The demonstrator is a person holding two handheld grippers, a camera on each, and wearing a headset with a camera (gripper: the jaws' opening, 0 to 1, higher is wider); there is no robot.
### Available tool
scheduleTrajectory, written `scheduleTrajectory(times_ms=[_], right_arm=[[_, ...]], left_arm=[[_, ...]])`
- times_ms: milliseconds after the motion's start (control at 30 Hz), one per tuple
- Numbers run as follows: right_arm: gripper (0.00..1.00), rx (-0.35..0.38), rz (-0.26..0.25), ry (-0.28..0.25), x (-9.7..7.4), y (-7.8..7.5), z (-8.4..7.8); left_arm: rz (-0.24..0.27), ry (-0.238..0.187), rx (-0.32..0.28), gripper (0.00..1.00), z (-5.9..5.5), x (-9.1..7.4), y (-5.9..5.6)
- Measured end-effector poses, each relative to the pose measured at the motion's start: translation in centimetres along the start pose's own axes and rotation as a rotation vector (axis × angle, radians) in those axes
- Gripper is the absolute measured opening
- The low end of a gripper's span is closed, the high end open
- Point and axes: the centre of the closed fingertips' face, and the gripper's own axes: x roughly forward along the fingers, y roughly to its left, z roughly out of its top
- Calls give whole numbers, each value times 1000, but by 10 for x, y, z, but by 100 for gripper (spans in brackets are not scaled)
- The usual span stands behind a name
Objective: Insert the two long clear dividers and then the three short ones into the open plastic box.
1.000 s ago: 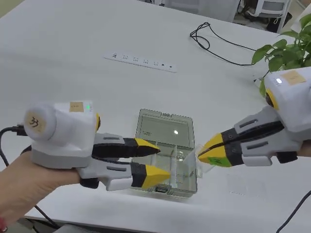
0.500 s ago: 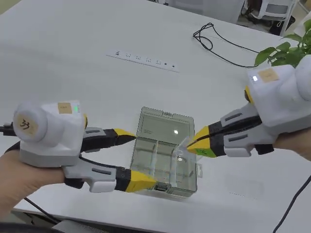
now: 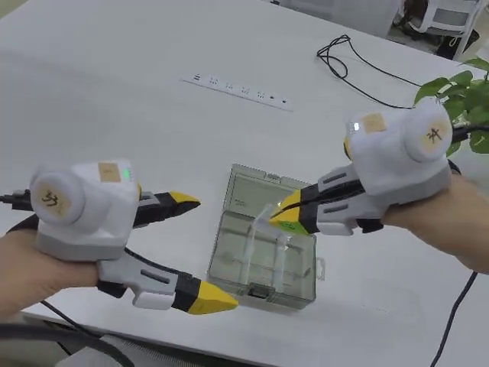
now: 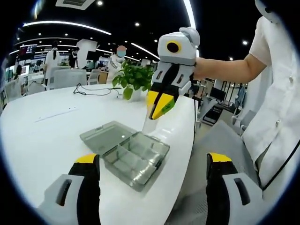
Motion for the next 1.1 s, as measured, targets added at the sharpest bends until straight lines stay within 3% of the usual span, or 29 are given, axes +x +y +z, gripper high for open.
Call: scheduleTrajectory(times_ms=[267, 367, 633, 1100], right_arm=[[2, 20, 0, -1, 22, -7, -9], [2, 60, 4, -13, 29, -13, -15], [2, 101, 2, -57, 40, -19, -20], [2, 121, -7, -84, 54, -25, -25]], left_arm=[[10, 8, 0, 100, -6, -2, 3], [15, 4, -3, 100, -7, -2, 5], [18, 3, -13, 100, -10, -2, 6], [22, -11, -36, 100, -10, 0, 7]])
